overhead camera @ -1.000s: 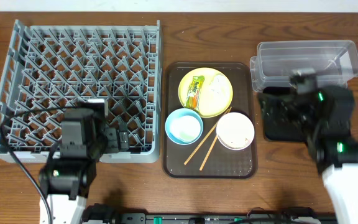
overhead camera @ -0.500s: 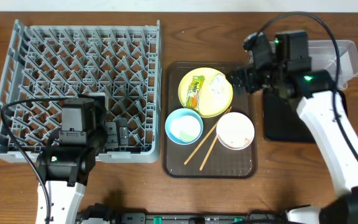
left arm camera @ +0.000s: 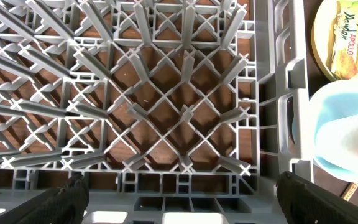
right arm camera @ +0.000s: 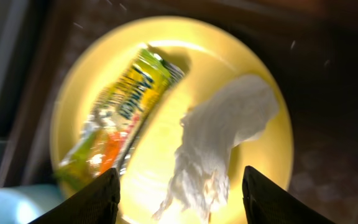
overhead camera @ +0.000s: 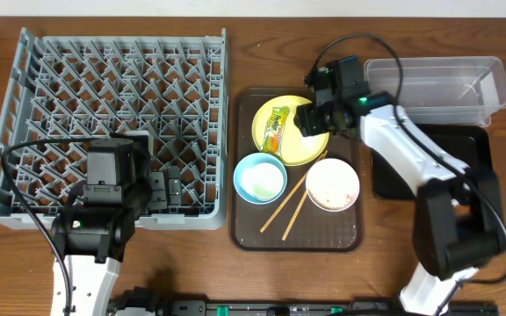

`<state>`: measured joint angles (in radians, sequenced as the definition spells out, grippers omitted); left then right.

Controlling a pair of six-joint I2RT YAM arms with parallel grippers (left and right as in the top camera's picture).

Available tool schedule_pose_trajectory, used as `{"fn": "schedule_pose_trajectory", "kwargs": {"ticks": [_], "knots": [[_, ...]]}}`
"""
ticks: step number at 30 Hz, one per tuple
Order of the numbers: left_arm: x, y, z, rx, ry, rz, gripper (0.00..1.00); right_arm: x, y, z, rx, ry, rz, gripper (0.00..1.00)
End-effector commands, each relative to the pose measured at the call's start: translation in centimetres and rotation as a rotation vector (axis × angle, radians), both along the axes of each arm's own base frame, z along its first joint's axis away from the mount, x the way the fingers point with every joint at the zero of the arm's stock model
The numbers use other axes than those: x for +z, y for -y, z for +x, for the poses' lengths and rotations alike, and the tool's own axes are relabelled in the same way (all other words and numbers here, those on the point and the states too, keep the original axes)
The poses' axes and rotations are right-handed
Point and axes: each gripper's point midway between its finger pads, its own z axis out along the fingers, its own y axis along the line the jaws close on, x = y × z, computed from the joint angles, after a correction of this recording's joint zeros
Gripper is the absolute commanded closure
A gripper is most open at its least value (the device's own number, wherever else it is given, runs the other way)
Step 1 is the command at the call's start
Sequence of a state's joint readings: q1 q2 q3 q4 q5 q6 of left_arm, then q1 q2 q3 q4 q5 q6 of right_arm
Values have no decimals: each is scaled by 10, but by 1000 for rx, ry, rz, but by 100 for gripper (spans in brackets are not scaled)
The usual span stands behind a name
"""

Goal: Sort waste into correct bins and load items into the dishwasher rack
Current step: 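Move the right gripper to the white tissue on the yellow plate, then grasp the tissue and drop it into the clear plastic bin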

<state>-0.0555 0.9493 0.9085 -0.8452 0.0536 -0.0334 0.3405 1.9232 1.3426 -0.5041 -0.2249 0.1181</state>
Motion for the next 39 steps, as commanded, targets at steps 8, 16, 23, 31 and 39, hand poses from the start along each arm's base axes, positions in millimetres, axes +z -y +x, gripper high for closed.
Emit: {"fn": "schedule_pose_trajectory", "kwargs": {"ticks": [8,16,23,31,39], "knots": [[9,2,3,4,20,-17,2,-42,-13,-3,-28,-63,-62,57],[9,2,3,4,21,-17,2,-24,-10,2,-41,-27,-47,99],[9,2,3,4,21,-17,2,44,11,20,-107,134,-25,99],[9,2,3,4,21,-17,2,144,88,52,-367,458,-134,99],[9,2,3,4,21,-17,2,147,166,66,-604,484,-207,99]]}}
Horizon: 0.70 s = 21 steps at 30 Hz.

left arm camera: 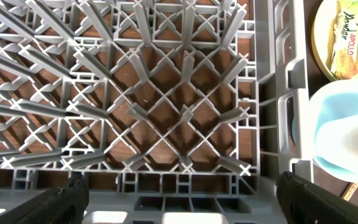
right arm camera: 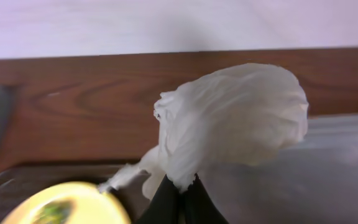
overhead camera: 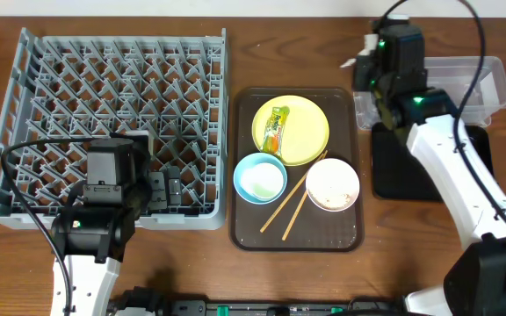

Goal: Sort waste into correct bins and load items into the dishwasher rack
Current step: 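Grasp the tissue and drop it into the clear plastic bin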

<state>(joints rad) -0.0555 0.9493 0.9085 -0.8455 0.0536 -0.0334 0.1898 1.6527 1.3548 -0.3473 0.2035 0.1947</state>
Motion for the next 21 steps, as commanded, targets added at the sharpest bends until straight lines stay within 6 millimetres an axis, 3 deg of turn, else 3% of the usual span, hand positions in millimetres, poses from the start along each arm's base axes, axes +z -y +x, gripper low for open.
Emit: {"fn": "schedule_pose_trajectory", "kwargs": {"ticks": [1,3,5,9,12,19,21], "knots": [[9,2,3,4,21,-17,2,-10,41,5,-141,-16,-21,99],[9,2,3,4,21,-17,2,-20,54,7,-171,-38,-21,98],[9,2,3,4,22,-17,2,-31,64,7,-194,-65,-20,91],[9,2,3,4,21,-17,2,-46,73,2,-202,-123,-16,46],[9,2,3,4,21,-17,2,-47,75,0,-198,-130,-25,28],[9,2,3,4,21,-17,2,-40,71,-1,-187,-117,-18,26],[9,2,3,4,21,-17,2,-40,59,0,-136,-122,26,27]]}}
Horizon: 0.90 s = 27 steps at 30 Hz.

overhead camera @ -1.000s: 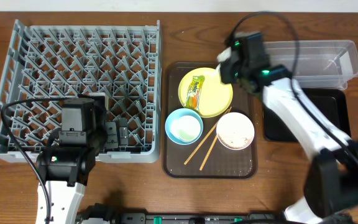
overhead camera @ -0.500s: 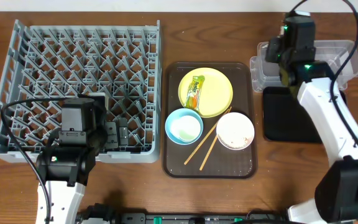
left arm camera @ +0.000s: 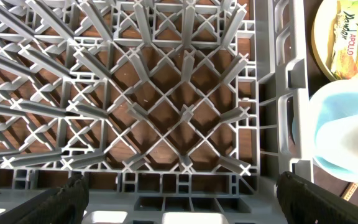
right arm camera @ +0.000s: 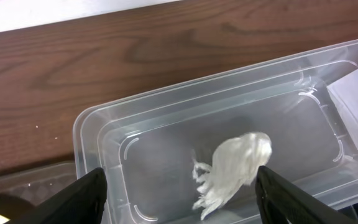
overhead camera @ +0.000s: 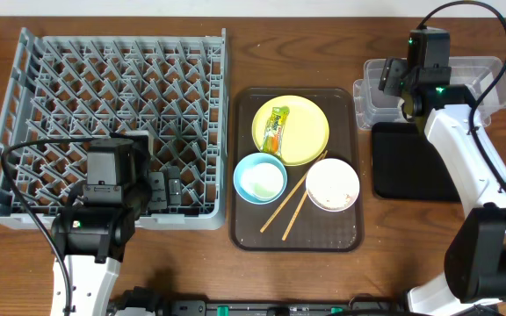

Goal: Sort waste into correct bins and load items into the dishwasher rack
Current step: 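Grasp the tissue and drop it into the clear plastic bin, then reach the right gripper to the green snack wrapper on the plate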

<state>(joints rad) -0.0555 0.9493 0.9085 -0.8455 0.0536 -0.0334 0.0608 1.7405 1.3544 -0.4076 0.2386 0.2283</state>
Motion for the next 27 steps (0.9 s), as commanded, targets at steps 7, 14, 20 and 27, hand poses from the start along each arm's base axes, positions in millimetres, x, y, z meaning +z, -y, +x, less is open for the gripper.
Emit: {"fn": "schedule_pose_trajectory", "kwargs": {"ticks": [7,14,20,27], "knots": [[9,2,3,4,20,-17,2,13,-113,-14,419,-17,375,31],[9,2,3,4,21,-17,2,-7,-178,-40,515,-106,299,27],[9,2,3,4,20,-17,2,-44,-225,-56,519,-178,214,25],[9,2,3,4,20,-17,2,-97,-262,-69,484,-257,199,29]]}}
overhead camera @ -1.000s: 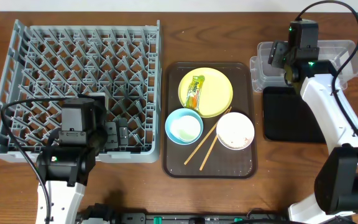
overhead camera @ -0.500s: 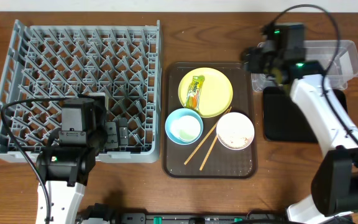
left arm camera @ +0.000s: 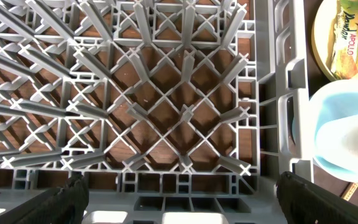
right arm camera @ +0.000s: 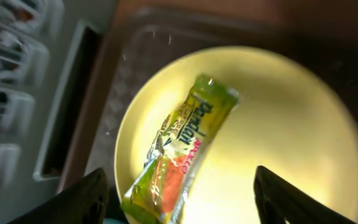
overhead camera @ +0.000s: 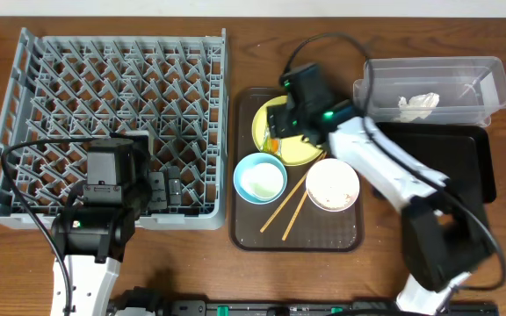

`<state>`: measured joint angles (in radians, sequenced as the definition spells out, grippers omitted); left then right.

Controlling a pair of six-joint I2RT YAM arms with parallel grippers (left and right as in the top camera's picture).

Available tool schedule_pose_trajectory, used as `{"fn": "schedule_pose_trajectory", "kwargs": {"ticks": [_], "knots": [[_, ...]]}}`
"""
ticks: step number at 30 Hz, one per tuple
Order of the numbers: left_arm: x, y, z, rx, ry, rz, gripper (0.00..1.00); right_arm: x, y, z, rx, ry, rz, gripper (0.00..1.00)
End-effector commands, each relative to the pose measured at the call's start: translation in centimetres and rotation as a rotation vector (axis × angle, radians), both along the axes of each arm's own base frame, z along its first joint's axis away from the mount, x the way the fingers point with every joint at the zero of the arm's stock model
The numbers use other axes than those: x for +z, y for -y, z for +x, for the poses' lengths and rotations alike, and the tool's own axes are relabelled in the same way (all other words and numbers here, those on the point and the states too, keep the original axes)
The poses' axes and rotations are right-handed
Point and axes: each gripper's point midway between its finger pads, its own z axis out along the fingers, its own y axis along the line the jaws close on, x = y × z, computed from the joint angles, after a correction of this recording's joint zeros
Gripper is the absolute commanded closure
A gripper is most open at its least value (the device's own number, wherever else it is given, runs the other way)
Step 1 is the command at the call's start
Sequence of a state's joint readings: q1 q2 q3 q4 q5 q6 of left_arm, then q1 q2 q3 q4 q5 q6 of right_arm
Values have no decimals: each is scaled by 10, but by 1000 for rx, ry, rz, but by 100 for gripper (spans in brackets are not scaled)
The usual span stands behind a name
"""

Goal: Sort waste into correct bins and load items into the dishwasher rack
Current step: 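Reach the right gripper to the green snack wrapper on the plate, then carry the snack wrapper to the clear bin and release it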

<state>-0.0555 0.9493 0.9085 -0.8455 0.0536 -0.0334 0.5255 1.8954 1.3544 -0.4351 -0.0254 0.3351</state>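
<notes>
A green and orange snack wrapper [right arm camera: 182,149] lies on the yellow plate [right arm camera: 278,124] at the back of the brown tray [overhead camera: 244,233]. My right gripper [right arm camera: 182,199] hangs open just above the wrapper, one finger on either side, holding nothing; in the overhead view this right gripper [overhead camera: 290,118] covers part of the plate [overhead camera: 310,151]. A crumpled white tissue [overhead camera: 418,103] lies in the clear bin [overhead camera: 499,88]. My left gripper [left arm camera: 182,202] is open over the grey dishwasher rack [left arm camera: 166,93], near its front right corner.
On the tray also stand a blue bowl [overhead camera: 260,178], a white bowl [overhead camera: 332,186] and a pair of chopsticks [overhead camera: 288,206]. A black bin [overhead camera: 437,162] lies in front of the clear one. The rack [overhead camera: 104,88] fills the table's left side.
My right gripper has moved from over the clear bin to over the yellow plate, above the wrapper, still open. The tissue stays in the clear bin. The left arm has not moved.
My right gripper was open over the plate, around the tissue lying beside the wrapper. Then it was shut on the tissue, held up near the clear bin. Then it was open with the tissue lying in that bin. Now it is back over the plate.
</notes>
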Motion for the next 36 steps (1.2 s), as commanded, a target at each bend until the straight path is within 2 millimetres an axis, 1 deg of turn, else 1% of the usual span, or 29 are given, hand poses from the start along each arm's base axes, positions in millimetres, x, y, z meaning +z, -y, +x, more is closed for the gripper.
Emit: {"fn": "schedule_pose_trajectory", "kwargs": {"ticks": [1,5,7,9,12,13,14,15,16,19,21,22,25,27,32,34,36], "knots": [[9,2,3,4,20,-17,2,-24,-8,0,-66,-21,-28,29],[9,2,3,4,20,-17,2,-48,-17,-1,-105,-43,-31,30],[9,2,3,4,20,-17,2,-58,-18,-2,-125,-56,-36,30],[9,2,3,4,20,-17,2,-67,-17,-3,-144,-72,-39,31],[9,2,3,4,20,-17,2,-74,-16,-3,-161,-84,-41,32],[9,2,3,4,20,-17,2,-74,-15,-2,-164,-82,-45,36],[9,2,3,4,20,-17,2,-74,-13,-1,-170,-76,-54,43],[9,2,3,4,20,-17,2,-74,-12,0,-177,-69,-62,52],[9,2,3,4,20,-17,2,-73,-11,1,-181,-63,-66,59],[9,2,3,4,20,-17,2,-73,-9,2,-186,-61,-67,73],[9,2,2,4,18,-17,2,-71,-4,4,-195,-62,-67,84],[8,2,2,4,17,-17,2,-70,-1,6,-202,-62,-67,87],[8,2,2,4,16,-17,2,-54,10,13,-230,-44,-52,98],[8,2,2,4,17,-17,2,-38,21,19,-246,-20,-40,99],[8,2,2,4,17,-17,2,23,59,42,-294,96,7,99],[8,2,2,4,17,-17,2,48,79,50,-338,142,33,99],[8,2,2,4,17,-17,2,71,102,58,-390,193,59,99]]}}
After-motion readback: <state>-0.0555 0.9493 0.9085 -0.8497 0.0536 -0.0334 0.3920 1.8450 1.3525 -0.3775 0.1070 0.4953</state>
